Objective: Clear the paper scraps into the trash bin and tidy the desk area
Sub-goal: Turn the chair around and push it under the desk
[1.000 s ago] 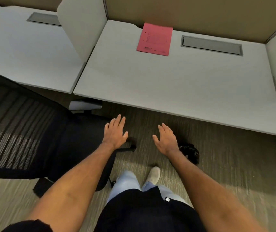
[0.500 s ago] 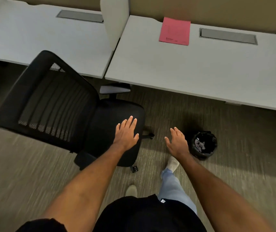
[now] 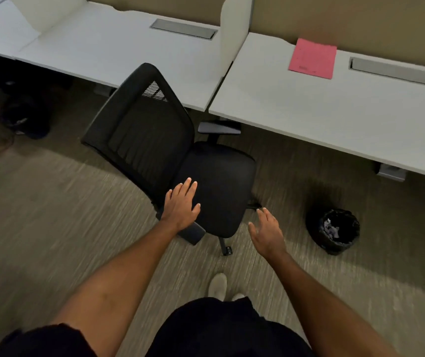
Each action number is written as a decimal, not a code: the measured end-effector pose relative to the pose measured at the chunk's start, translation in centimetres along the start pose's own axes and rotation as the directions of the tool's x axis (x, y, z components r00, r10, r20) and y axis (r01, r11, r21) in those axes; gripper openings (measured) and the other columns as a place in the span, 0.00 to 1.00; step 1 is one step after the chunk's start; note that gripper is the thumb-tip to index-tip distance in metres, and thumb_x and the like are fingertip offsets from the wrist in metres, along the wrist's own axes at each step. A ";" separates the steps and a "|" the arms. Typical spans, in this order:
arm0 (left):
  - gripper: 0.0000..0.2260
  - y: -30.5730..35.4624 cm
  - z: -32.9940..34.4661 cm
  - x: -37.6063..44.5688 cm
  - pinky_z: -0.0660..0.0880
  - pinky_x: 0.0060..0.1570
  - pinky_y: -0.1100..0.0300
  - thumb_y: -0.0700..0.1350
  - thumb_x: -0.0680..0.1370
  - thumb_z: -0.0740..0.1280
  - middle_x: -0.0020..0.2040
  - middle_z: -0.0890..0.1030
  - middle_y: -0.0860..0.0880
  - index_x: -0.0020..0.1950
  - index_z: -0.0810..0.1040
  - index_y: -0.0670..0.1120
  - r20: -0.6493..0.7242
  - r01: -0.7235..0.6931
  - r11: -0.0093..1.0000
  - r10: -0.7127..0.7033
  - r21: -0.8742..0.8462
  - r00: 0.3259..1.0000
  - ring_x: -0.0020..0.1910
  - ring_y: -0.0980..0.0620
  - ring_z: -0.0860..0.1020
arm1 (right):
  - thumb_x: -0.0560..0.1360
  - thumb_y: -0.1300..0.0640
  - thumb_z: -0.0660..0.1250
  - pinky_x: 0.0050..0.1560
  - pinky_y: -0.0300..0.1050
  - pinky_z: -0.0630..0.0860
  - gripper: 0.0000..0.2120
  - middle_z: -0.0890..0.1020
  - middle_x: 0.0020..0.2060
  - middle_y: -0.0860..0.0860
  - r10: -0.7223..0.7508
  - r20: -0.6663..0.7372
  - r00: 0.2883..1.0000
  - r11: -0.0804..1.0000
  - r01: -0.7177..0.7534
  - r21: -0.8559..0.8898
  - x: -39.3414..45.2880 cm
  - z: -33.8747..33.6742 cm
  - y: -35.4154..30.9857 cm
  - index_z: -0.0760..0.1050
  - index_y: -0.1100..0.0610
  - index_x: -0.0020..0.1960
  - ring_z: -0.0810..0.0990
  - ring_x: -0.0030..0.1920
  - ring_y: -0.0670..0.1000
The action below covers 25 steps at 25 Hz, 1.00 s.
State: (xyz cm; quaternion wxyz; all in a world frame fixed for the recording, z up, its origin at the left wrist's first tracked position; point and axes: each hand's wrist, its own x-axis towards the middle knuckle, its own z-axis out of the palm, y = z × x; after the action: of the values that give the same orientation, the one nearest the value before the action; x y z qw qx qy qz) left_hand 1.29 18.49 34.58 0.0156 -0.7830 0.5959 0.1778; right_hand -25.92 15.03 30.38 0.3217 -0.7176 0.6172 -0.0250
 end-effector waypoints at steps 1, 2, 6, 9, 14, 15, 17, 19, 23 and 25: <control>0.33 -0.7 0.0 -0.8 0.55 0.79 0.43 0.55 0.83 0.61 0.84 0.52 0.49 0.84 0.52 0.48 -0.007 0.022 1.000 -0.022 0.000 1.000 0.81 0.46 0.55 | 0.84 0.49 0.62 0.82 0.52 0.58 0.29 0.61 0.82 0.56 -0.015 0.007 1.000 1.000 0.015 0.015 -0.1 0.3 -0.6 0.61 0.58 0.82 0.59 0.82 0.56; 0.33 -1.5 0.0 -1.5 0.56 0.79 0.43 0.55 0.83 0.61 0.84 0.52 0.49 0.84 0.53 0.48 -0.016 0.038 0.999 -0.038 0.010 0.999 0.81 0.46 0.55 | 0.84 0.49 0.62 0.82 0.52 0.58 0.29 0.61 0.82 0.56 -0.036 0.011 0.999 0.999 0.036 0.023 -0.3 0.8 -1.2 0.61 0.58 0.82 0.59 0.82 0.56; 0.33 -4.1 0.1 -3.3 0.57 0.79 0.44 0.54 0.83 0.62 0.84 0.52 0.48 0.84 0.52 0.47 -0.038 0.095 0.995 -0.096 -0.037 0.995 0.82 0.44 0.55 | 0.84 0.48 0.62 0.81 0.53 0.60 0.29 0.61 0.82 0.56 -0.104 0.019 0.994 0.994 0.103 0.039 -0.8 3.0 -3.9 0.61 0.57 0.82 0.59 0.82 0.56; 0.33 -6.3 -0.5 -3.8 0.58 0.78 0.44 0.54 0.82 0.62 0.84 0.52 0.48 0.84 0.54 0.47 -0.104 0.126 0.989 -0.134 -0.081 0.986 0.81 0.43 0.55 | 0.84 0.47 0.61 0.80 0.52 0.61 0.29 0.61 0.83 0.54 -0.175 0.036 0.984 0.984 0.174 0.030 -1.4 4.3 -6.6 0.61 0.55 0.82 0.59 0.82 0.55; 0.32 -11.8 -3.3 -0.6 0.60 0.77 0.41 0.54 0.81 0.64 0.83 0.56 0.46 0.83 0.57 0.47 -0.254 0.103 0.989 -0.126 -0.102 0.959 0.80 0.42 0.59 | 0.84 0.45 0.61 0.79 0.56 0.65 0.29 0.61 0.82 0.52 -0.250 0.007 0.968 0.968 0.250 0.006 1.4 6.6 -12.1 0.61 0.52 0.82 0.60 0.82 0.55; 0.32 -13.1 -4.2 0.3 0.60 0.77 0.40 0.54 0.81 0.64 0.83 0.57 0.46 0.82 0.58 0.47 -0.283 0.088 0.991 -0.114 -0.101 0.952 0.80 0.42 0.59 | 0.84 0.45 0.62 0.78 0.56 0.65 0.29 0.62 0.82 0.52 -0.263 -0.007 0.965 0.965 0.263 0.004 2.1 7.1 -13.3 0.61 0.53 0.82 0.60 0.82 0.55; 0.32 -15.6 -5.9 2.2 0.60 0.77 0.40 0.54 0.81 0.65 0.83 0.58 0.45 0.82 0.59 0.46 -0.335 0.053 0.994 -0.081 -0.092 0.939 0.80 0.42 0.60 | 0.84 0.46 0.61 0.78 0.57 0.66 0.29 0.62 0.82 0.52 -0.274 -0.021 0.961 0.962 0.274 0.006 3.5 8.3 -16.2 0.62 0.53 0.81 0.61 0.81 0.56; 0.31 -18.7 -8.1 4.5 0.61 0.76 0.39 0.54 0.81 0.65 0.82 0.60 0.45 0.81 0.61 0.47 -0.369 0.017 0.997 -0.042 -0.071 0.929 0.79 0.42 0.62 | 0.84 0.45 0.61 0.78 0.57 0.65 0.29 0.62 0.82 0.52 -0.265 -0.018 0.964 0.963 0.266 0.041 4.9 9.9 -20.4 0.62 0.53 0.81 0.60 0.82 0.56; 0.28 -24.9 -12.1 8.9 0.60 0.75 0.36 0.53 0.79 0.66 0.79 0.66 0.46 0.78 0.67 0.48 -0.446 0.003 1.000 -0.011 -0.020 0.895 0.77 0.44 0.66 | 0.84 0.45 0.61 0.79 0.56 0.64 0.29 0.61 0.82 0.51 -0.280 0.017 0.960 0.957 0.277 0.081 6.5 13.7 -29.2 0.61 0.52 0.82 0.60 0.82 0.55; 0.27 -27.9 -13.5 11.0 0.62 0.74 0.37 0.51 0.79 0.67 0.78 0.68 0.45 0.77 0.69 0.48 -0.447 -0.006 1.000 -0.007 -0.028 0.894 0.76 0.43 0.67 | 0.84 0.45 0.62 0.79 0.56 0.64 0.29 0.61 0.82 0.51 -0.273 0.032 0.962 0.954 0.266 0.140 7.0 15.3 -33.2 0.61 0.51 0.82 0.59 0.82 0.55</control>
State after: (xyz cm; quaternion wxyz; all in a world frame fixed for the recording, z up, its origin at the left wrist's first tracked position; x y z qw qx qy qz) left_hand 33.46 13.14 38.77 -0.1328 -0.8033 0.5806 0.0016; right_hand 11.28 16.33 32.09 0.3783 -0.7722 0.5022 -0.0916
